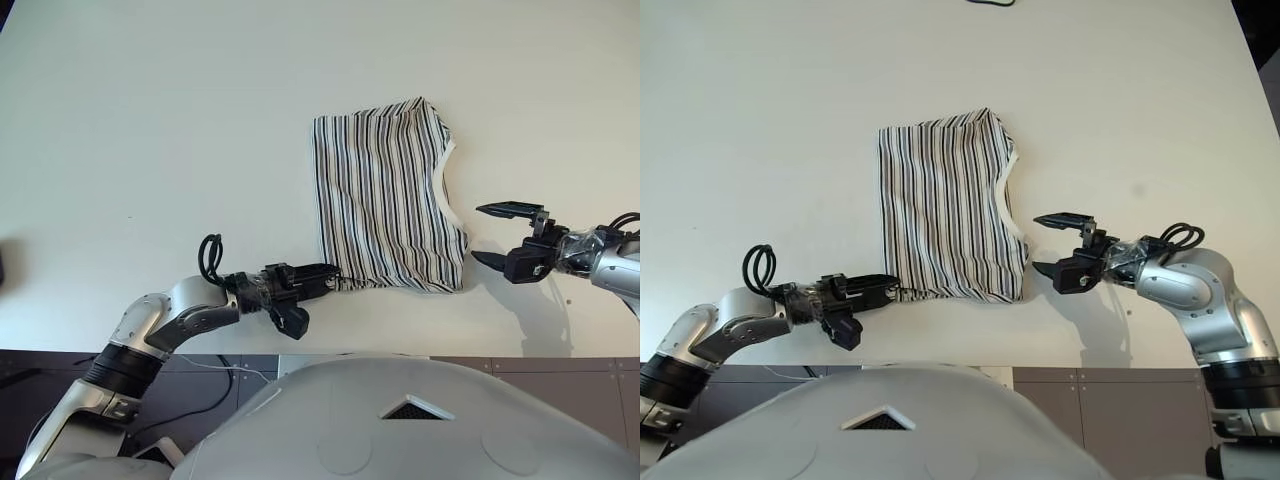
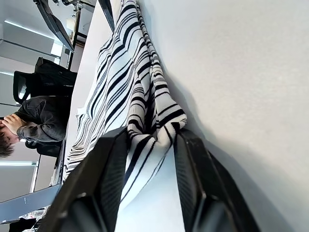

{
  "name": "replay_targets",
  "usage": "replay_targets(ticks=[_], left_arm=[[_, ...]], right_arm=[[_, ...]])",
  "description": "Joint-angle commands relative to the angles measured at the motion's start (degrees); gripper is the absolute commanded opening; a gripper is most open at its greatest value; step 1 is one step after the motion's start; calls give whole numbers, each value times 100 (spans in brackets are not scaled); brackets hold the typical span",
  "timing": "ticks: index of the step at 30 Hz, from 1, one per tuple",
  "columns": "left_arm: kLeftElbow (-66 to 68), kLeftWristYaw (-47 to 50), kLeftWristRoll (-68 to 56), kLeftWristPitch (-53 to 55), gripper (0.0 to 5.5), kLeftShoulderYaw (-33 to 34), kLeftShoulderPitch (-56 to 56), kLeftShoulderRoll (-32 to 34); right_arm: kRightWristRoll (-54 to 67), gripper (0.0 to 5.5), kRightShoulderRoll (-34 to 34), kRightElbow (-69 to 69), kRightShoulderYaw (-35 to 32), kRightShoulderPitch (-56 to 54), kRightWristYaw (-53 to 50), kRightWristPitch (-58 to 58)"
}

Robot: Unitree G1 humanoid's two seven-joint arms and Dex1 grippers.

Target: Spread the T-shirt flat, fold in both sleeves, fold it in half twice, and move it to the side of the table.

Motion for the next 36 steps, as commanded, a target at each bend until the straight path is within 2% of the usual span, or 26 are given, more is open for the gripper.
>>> replay_targets(ticks=[1, 8, 12, 17, 21, 25, 29, 32, 36], left_arm=[[346, -254, 91, 191, 104, -153, 39, 130], [237, -553, -283, 262, 21, -281, 43, 227], [-99, -683, -359, 423, 16, -264, 272, 241], [-732, -830, -364, 710, 15, -215, 662, 279], [-247, -882, -437, 491, 15, -216, 272, 347], [746, -763, -393, 128, 15, -330, -394, 264], [1791, 65, 398, -315, 15, -609, -584, 72], [2058, 347, 547, -621, 15, -667, -739, 174], [2037, 315, 458, -859, 15, -722, -888, 293]], right_arm=[[-18, 414, -78, -26, 16, -28, -45, -58], [250, 414, -365, -159, -169, 221, -10, -407], [-31, 414, -537, 108, -170, 350, -145, -1037], [-1061, 414, -226, 200, 87, 466, -700, -1699], [-1836, 414, -99, 347, 266, 278, -1231, -2147], [-2592, 414, -159, 663, 260, 121, -1930, -2727], [-4013, 414, -301, 1264, 337, -152, -3234, -3264], [-5111, 414, -343, 1603, 787, -412, -4311, -3230], [-5456, 414, -57, 1481, 1269, -633, -4814, -3047]])
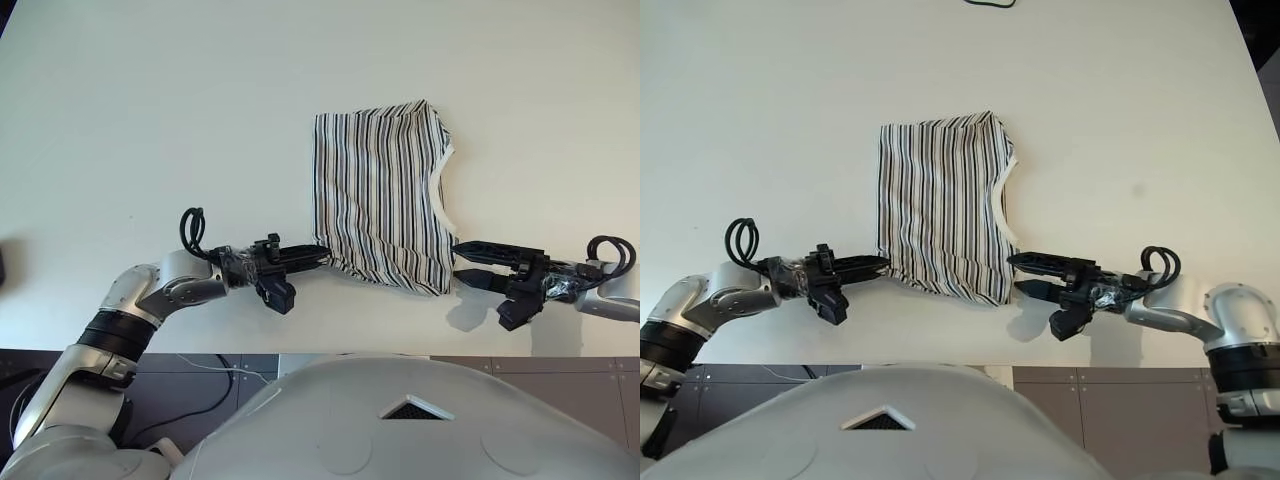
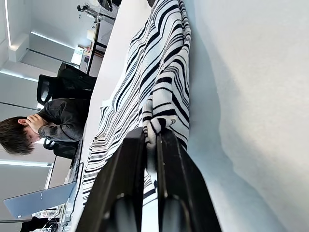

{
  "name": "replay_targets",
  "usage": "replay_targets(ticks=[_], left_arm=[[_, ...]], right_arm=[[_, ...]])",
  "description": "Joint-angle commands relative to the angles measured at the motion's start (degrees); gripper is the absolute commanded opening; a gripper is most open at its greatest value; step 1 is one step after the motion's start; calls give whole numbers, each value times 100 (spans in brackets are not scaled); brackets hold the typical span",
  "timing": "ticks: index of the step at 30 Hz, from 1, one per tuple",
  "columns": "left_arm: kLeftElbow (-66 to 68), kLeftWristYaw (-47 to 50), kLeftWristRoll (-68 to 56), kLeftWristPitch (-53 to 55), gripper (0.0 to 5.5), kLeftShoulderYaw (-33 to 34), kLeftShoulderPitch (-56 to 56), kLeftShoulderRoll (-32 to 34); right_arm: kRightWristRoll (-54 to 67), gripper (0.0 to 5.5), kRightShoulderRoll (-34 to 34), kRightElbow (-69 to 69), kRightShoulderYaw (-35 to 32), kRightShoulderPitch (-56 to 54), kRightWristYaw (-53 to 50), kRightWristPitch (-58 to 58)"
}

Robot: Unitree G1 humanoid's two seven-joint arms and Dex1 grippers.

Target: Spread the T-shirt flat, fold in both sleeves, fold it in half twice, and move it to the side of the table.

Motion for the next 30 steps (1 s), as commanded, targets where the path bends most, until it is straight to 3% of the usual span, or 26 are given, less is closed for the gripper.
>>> replay_targets(ticks=[1, 8, 13, 30], left_arm=[[504, -398, 741, 173, 15, -387, 142, 195], [-266, -963, 53, 364, 15, -312, 236, 543], [388, -624, 653, 503, 15, -521, 132, 31], [1052, 83, 1084, 85, 15, -746, -34, 89]], right_arm=[[-1150, 414, 127, 154, 784, -38, -93, 375], [-927, 414, -166, -295, 1158, 38, -361, 521], [-701, 414, -381, -464, 1241, 167, -310, 538], [634, 71, -492, -312, 1511, 32, 1033, 851]])
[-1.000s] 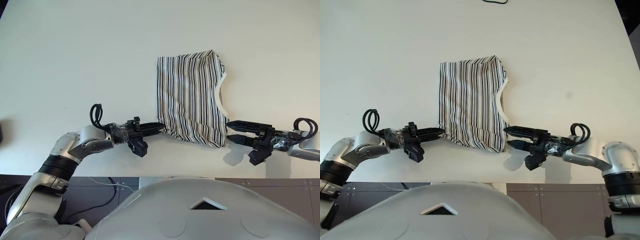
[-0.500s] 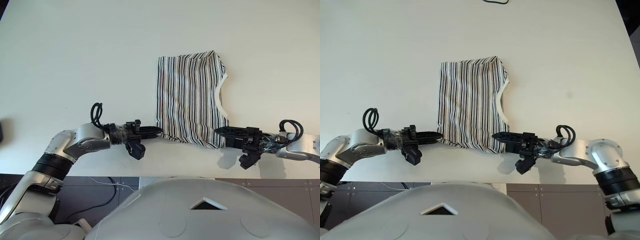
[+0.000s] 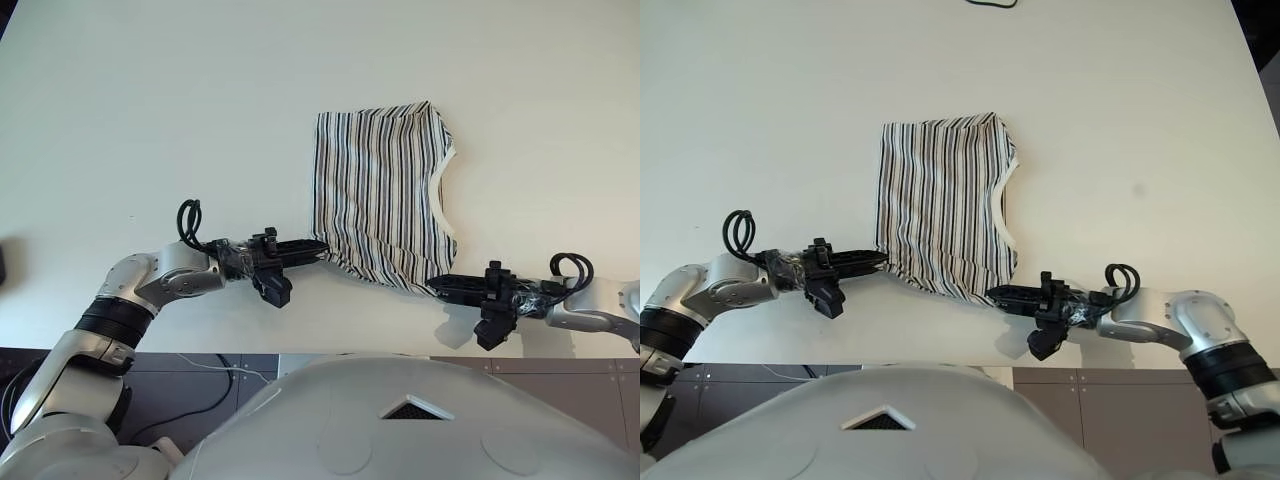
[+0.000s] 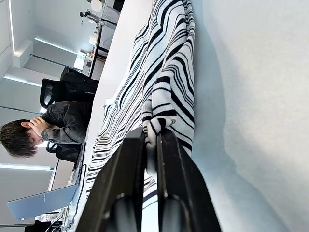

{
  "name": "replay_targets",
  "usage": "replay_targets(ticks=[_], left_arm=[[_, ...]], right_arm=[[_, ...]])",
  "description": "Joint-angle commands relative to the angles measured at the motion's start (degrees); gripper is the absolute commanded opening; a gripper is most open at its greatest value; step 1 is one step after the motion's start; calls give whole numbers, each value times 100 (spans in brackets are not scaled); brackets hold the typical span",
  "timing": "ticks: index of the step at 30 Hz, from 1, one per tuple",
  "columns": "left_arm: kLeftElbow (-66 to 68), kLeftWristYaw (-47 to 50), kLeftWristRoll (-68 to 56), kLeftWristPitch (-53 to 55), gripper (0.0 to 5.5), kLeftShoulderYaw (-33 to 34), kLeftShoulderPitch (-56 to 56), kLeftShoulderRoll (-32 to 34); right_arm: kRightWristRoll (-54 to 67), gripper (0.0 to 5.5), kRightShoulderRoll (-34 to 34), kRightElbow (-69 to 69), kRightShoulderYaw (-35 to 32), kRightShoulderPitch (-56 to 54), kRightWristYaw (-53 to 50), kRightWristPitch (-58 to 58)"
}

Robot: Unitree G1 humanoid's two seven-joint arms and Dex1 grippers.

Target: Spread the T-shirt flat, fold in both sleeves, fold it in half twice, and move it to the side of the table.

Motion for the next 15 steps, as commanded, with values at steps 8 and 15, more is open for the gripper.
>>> replay_targets(ticks=[8, 15], left_arm=[[-851, -1274, -383, 538, 15, -275, 570, 710], [-3394, -2521, -3056, 2273, 13, 23, 1326, 1444]], right_arm=[[1864, 10, -348, -309, 103, -47, 2244, 800], [4729, 10, -1448, -2162, -563, 930, 3479, 2221]])
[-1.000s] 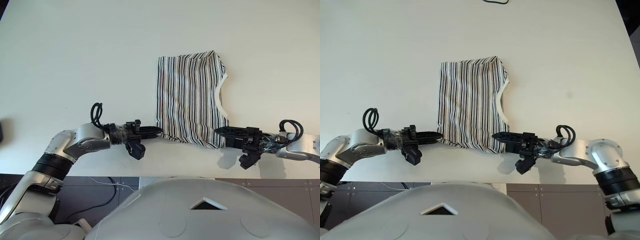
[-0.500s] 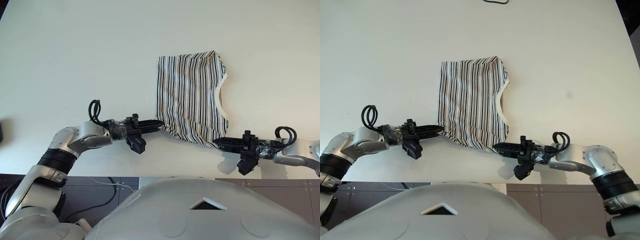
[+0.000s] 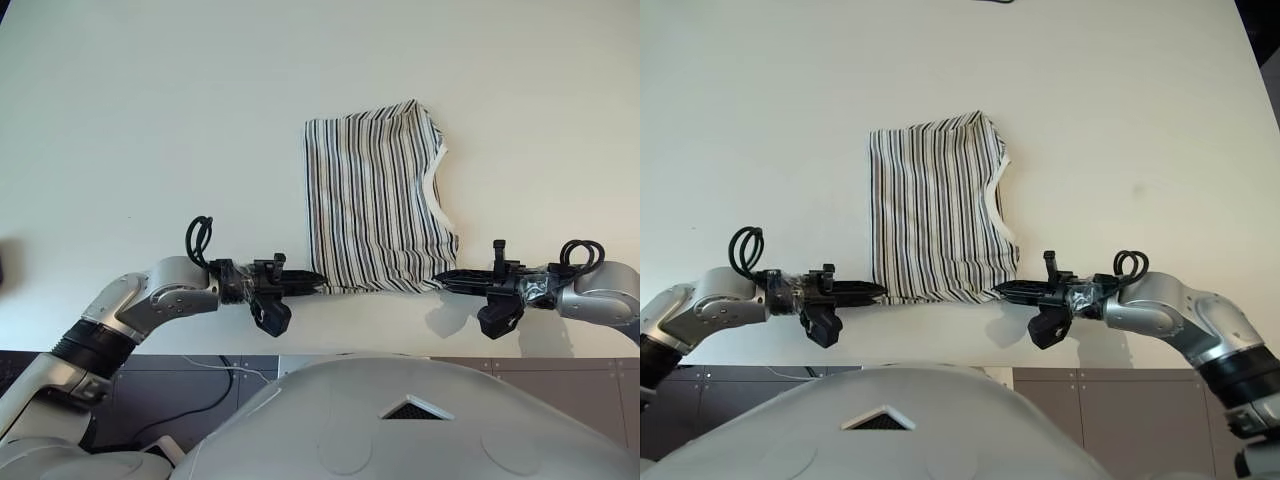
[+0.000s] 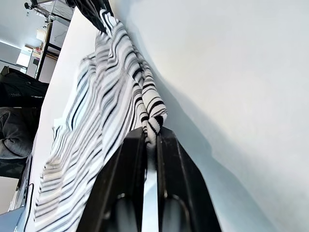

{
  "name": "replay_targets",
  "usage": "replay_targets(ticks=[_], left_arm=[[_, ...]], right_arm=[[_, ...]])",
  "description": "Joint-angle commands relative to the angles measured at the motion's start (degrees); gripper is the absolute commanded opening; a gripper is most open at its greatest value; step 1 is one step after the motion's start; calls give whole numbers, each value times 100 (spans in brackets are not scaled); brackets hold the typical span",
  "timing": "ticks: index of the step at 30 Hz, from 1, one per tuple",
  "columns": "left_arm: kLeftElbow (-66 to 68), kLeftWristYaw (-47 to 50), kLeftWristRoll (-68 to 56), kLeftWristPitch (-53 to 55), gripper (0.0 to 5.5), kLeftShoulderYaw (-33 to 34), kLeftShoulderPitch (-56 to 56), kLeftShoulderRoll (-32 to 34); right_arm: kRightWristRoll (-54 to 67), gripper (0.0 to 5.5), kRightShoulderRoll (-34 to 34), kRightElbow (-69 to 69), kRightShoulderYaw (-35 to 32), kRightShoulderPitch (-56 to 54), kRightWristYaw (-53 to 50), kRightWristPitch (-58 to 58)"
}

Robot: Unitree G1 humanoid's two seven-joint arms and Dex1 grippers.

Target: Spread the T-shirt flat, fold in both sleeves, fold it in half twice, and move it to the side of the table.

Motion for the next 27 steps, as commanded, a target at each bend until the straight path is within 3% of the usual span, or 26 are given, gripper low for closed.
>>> replay_targets(ticks=[1, 5, 8, 10, 12, 15, 18, 22, 27], left_arm=[[-1105, -402, -1424, 957, 13, 334, 612, 572], [-1868, -489, -2216, 1551, 13, 784, 1249, 804], [-2394, -468, -2604, 1907, 13, 1219, 1572, 794], [-2651, -489, -2901, 2131, 13, 1492, 1755, 771], [-2735, -545, -3177, 2365, 13, 1690, 1839, 663], [-2567, -637, -3655, 2826, 13, 1874, 1564, 391], [-2078, -737, -3850, 3305, 13, 1886, 1110, 48], [-1280, -826, -3970, 4055, 13, 1759, 234, -561], [-369, -991, -3788, 4643, 13, 1783, -461, -1088]], right_arm=[[1423, 10, -798, -1006, -578, 688, 515, 783], [3082, 10, -1575, -1919, -1669, 1736, 1037, 1671], [4387, 10, -1688, -2518, -2838, 2115, 1650, 2604], [5236, 10, -1709, -2829, -3526, 2020, 2094, 3389], [5832, 10, -1807, -2874, -3785, 1562, 2417, 4068], [6150, 10, -1622, -2439, -2942, -279, 2676, 4978], [5535, 10, -478, -1582, -1558, -2423, 3188, 5877], [4249, 10, 1043, 501, -242, -4200, 3861, 6196], [2970, 10, 2693, 3228, 407, -5508, 4047, 5528]])
